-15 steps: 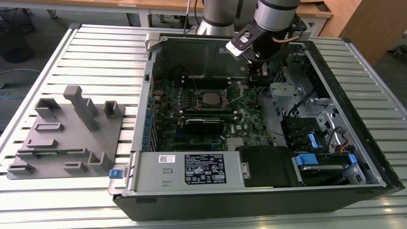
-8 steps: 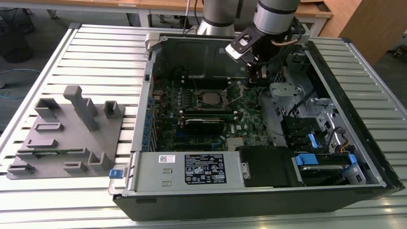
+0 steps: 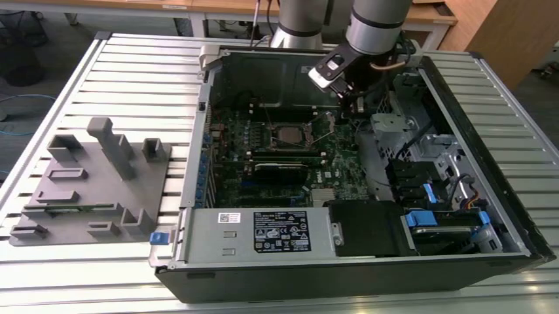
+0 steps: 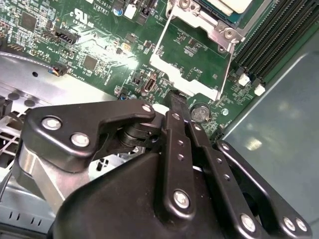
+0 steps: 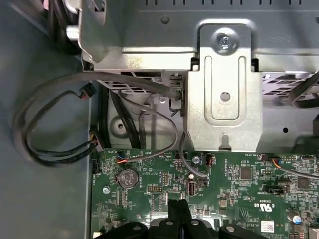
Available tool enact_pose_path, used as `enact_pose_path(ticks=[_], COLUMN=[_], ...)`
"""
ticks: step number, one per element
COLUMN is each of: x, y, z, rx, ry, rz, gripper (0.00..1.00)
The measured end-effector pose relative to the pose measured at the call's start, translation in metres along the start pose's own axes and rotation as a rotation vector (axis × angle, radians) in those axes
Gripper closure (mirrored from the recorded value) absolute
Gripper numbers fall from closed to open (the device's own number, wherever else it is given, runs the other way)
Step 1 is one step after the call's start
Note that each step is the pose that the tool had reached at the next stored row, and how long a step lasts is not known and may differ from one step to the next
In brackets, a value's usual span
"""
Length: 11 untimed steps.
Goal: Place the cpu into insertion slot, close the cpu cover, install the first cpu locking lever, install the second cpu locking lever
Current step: 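Close the cpu cover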
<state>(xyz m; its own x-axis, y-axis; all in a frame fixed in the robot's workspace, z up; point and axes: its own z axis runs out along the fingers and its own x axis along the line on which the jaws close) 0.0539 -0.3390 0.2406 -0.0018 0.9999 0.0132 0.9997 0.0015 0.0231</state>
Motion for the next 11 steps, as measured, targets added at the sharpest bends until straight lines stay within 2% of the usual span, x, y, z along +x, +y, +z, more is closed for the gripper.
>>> enact_pose_path(ticks=[2,11], x=[0.0,-0.0001], y=[0.0,-0.0001], z=[0.0021,0.0026], rx=[0.0,0.0], ry=[0.0,0.0], rz=[0.0,0.0], gripper=[0.89,0.89])
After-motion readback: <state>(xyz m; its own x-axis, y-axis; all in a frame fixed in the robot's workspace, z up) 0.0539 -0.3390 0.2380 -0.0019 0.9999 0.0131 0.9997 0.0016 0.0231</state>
